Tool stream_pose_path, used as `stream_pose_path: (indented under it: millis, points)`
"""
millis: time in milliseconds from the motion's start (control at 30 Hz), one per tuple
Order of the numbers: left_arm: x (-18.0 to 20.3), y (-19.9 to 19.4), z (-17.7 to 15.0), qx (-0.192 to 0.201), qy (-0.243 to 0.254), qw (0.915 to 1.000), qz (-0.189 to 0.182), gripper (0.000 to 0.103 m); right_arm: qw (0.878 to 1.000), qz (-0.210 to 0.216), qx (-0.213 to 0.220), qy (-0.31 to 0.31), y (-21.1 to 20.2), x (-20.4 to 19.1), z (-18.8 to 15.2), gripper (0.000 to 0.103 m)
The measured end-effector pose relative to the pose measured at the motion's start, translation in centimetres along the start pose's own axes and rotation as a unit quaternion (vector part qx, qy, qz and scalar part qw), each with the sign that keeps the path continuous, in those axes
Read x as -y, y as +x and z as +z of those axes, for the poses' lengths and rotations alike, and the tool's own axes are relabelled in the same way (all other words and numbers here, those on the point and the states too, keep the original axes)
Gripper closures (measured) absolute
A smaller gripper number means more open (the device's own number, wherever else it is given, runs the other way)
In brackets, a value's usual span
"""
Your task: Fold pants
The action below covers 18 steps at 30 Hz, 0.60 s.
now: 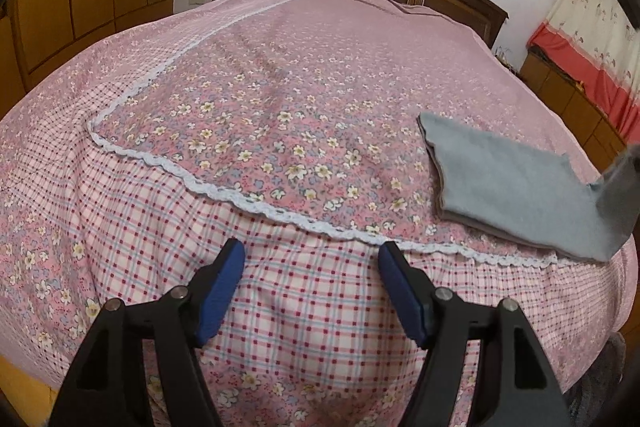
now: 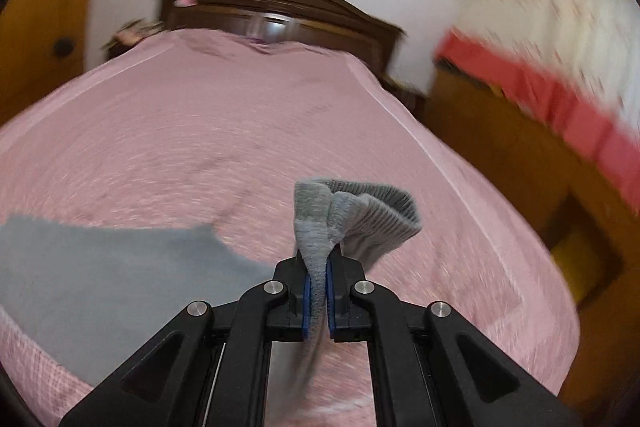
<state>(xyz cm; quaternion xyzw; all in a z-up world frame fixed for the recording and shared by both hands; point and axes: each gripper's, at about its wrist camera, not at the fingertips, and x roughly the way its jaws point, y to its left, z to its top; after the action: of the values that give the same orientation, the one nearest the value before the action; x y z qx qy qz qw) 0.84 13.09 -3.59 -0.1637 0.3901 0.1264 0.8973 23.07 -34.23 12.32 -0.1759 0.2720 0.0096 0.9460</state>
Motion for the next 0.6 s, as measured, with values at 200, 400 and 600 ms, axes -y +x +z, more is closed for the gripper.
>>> stream_pose_path:
  millis: [200, 400, 600]
  points:
    - [-0.9, -0.7, -0.1, 0.001, -0.011, 0.9998, -0.014, 0.030, 0.989, 0.033, 0.058, -0.133, -3.0, -15.2, 1.3, 0.096]
    - [-1.5, -0.7, -0.1, -0.003, -0.016, 0.9997, -0.019, 0.030, 0.959, 0.143, 0.088, -0.229, -5.9, -30.5, -0.7, 0.096]
    - [-2.1, -0.7, 0.0, -0.004, -0.019, 0.9993, -0.031, 0.030, 0.947, 0.173, 0.075, -0.259, -6.4, -37.4, -3.0, 0.097]
